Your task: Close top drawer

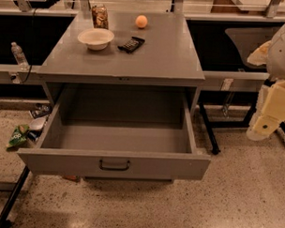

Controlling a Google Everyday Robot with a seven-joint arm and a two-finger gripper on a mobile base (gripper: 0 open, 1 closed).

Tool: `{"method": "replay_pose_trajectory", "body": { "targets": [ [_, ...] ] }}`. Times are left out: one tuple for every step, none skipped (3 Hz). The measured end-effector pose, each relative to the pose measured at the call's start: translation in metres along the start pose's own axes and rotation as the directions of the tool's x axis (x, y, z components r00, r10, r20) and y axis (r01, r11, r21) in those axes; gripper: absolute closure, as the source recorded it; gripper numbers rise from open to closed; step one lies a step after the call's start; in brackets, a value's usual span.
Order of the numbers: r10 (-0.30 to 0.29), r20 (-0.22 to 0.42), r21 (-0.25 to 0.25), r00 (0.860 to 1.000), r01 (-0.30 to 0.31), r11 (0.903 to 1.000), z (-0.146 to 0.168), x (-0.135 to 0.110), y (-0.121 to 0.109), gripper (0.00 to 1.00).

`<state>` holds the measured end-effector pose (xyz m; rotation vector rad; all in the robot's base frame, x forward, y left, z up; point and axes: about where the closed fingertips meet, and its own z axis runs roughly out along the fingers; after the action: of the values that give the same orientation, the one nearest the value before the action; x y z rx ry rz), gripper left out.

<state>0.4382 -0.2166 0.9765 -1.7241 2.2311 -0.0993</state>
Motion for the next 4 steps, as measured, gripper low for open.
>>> {"method": "replay_pose_trajectory", "body": {
  "targets": [
    [0.000, 0.000, 0.000, 1.000, 0.000, 1.0000, 0.000, 0.000, 0.000, 0.00],
    [-0.008, 0.032, -0.018, 0.999, 0.009, 0.9998, 0.011, -0.002, 0.003, 0.24],
    [-0.035, 0.099, -0.098, 0.994, 0.045, 0.9942, 0.064, 0.002, 0.023, 0.47],
    [-0.085, 0.199, -0.178, 0.976, 0.121, 0.9765, 0.133, 0.002, 0.055, 0.70]
  ]
}}
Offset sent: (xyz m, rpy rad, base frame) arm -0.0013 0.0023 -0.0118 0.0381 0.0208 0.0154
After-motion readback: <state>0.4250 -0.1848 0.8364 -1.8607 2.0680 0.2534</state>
